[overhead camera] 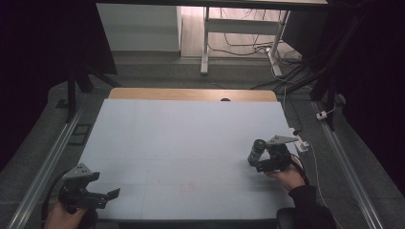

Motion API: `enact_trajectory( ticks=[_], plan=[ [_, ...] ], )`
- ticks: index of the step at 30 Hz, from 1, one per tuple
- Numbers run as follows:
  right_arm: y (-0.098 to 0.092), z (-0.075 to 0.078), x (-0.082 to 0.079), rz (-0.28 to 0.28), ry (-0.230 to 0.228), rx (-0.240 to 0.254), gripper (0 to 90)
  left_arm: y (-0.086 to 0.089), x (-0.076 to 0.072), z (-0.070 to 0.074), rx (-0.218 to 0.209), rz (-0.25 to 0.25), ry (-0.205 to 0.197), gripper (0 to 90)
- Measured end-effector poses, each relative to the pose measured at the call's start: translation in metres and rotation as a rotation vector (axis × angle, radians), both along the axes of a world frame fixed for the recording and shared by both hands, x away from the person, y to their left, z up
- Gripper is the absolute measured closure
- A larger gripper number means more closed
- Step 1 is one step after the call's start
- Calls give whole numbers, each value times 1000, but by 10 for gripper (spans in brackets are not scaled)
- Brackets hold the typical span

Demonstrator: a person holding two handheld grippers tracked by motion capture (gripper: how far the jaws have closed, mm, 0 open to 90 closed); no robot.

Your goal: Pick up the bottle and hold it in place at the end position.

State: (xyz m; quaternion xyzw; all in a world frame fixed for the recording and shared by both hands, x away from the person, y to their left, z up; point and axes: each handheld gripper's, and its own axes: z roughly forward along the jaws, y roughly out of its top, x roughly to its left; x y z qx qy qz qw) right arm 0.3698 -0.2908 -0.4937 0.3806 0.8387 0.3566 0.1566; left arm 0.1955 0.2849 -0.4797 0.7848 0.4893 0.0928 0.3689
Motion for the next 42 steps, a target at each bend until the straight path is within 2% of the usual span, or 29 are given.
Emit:
enact_trajectory(
  ticks=[5, 8, 15, 22, 28, 33, 36, 42],
  plan=[
    [-3, -2, 4, 21, 20, 3, 229, 0, 0, 0, 1, -1, 1, 0],
    [-3, -1, 5, 50, 13, -6, 338, 0, 0, 0, 0, 1, 2, 0],
    [-3, -2, 7, 79, 17, 3, 497, 0, 1, 0, 2, 3, 5, 0],
    [0, -1, 4, 96, -22, -42, 523, 0, 1, 0, 3, 3, 5, 0],
    [2, 1, 4, 76, -4, -40, 528, 0, 1, 0, 3, 3, 5, 0],
    [4, 4, 3, 94, -11, -55, 529, 0, 1, 0, 3, 3, 6, 0],
    [5, 8, 1, 98, -24, -43, 529, 0, 1, 0, 3, 3, 6, 0],
    [6, 15, 1, 69, -24, -10, 529, 0, 1, 0, 3, 4, 6, 0]
  ],
)
